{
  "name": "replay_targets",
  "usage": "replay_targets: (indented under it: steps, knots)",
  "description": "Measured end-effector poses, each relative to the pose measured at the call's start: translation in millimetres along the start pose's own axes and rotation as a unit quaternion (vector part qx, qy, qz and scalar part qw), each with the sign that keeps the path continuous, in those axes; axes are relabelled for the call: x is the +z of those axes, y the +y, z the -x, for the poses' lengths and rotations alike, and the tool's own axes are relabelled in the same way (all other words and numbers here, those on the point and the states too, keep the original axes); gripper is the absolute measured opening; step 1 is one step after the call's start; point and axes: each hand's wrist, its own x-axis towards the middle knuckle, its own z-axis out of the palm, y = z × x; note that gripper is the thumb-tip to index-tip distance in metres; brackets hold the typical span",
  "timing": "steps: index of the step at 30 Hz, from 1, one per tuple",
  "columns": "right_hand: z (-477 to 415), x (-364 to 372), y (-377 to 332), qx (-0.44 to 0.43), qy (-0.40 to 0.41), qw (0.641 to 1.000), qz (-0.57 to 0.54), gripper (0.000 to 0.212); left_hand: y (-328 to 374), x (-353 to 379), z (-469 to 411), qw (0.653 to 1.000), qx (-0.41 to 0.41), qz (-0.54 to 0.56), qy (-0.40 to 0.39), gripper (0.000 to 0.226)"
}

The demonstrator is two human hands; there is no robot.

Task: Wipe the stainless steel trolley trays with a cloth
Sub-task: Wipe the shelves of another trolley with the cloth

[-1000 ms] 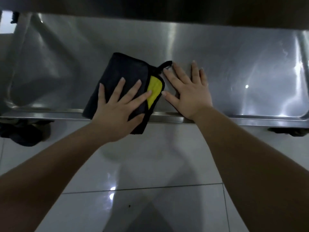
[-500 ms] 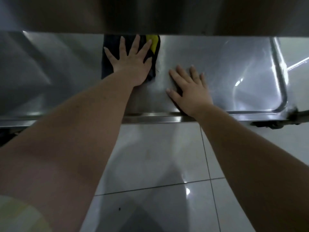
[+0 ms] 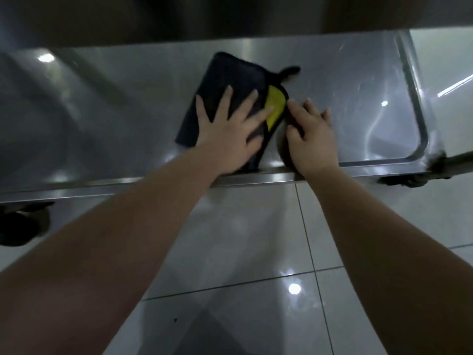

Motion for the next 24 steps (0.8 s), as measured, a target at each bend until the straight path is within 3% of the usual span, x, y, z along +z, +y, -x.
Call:
replay_targets:
  steps: [3,8,11,16,24]
  knots:
    - [-2,-1,1,-0.012,-0.017,0.999,0.026,0.046,10,10,40,0.999,0.043,-0.022,0.004,0.062]
    - [-10,-15,26,-0.084,-0.115,0.968,0.208,0.050,14,7,37,0.999,0.036,-0.028,0.012,0.061]
    - [-3,-50,61,-0.046,-0.129,0.950,0.279,0.056,16,8,36,0.999,0.034,-0.022,0.011,0.061]
    - [9,-56,74,-0.048,-0.105,0.945,0.306,0.057,24,4,0,1.000,0.014,0.009,-0.009,0.057]
    - [13,-60,71,-0.043,-0.044,0.971,0.232,0.053,71,-20,-145,0.994,-0.088,0.043,-0.054,0.054]
